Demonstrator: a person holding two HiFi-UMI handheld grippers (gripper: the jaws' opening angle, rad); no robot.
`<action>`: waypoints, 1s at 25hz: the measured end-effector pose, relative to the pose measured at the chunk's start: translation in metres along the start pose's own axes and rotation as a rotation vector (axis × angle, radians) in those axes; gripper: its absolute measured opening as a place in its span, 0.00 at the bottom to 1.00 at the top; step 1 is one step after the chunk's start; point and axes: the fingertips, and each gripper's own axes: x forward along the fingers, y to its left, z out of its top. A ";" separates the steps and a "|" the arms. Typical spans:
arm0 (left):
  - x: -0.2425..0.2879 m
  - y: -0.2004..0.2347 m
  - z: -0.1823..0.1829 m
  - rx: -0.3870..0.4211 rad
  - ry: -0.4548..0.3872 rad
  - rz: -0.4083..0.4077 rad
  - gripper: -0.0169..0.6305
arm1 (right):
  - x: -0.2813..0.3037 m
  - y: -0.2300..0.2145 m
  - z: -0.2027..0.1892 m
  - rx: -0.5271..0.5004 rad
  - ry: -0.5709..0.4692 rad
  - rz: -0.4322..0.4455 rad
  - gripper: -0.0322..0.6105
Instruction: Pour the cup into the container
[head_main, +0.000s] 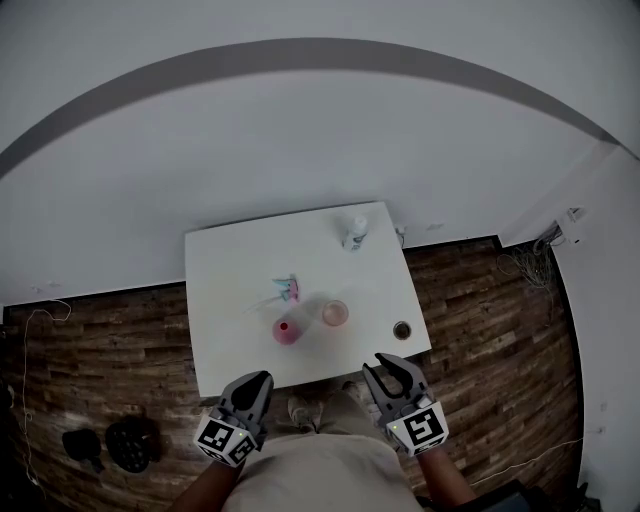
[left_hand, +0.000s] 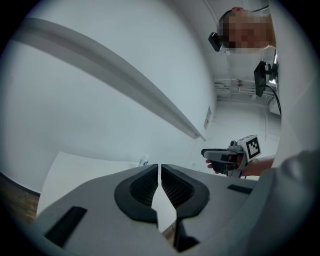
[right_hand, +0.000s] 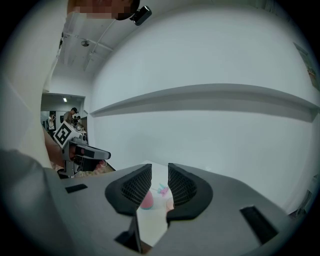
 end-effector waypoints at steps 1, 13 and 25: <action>0.000 0.000 0.001 -0.001 -0.001 0.007 0.05 | 0.002 -0.002 0.000 0.002 0.000 0.006 0.18; 0.027 0.009 0.008 -0.035 -0.032 0.164 0.05 | 0.047 -0.037 0.008 -0.031 -0.003 0.193 0.21; 0.063 0.001 0.015 -0.034 -0.049 0.343 0.07 | 0.083 -0.080 0.010 -0.082 0.010 0.403 0.27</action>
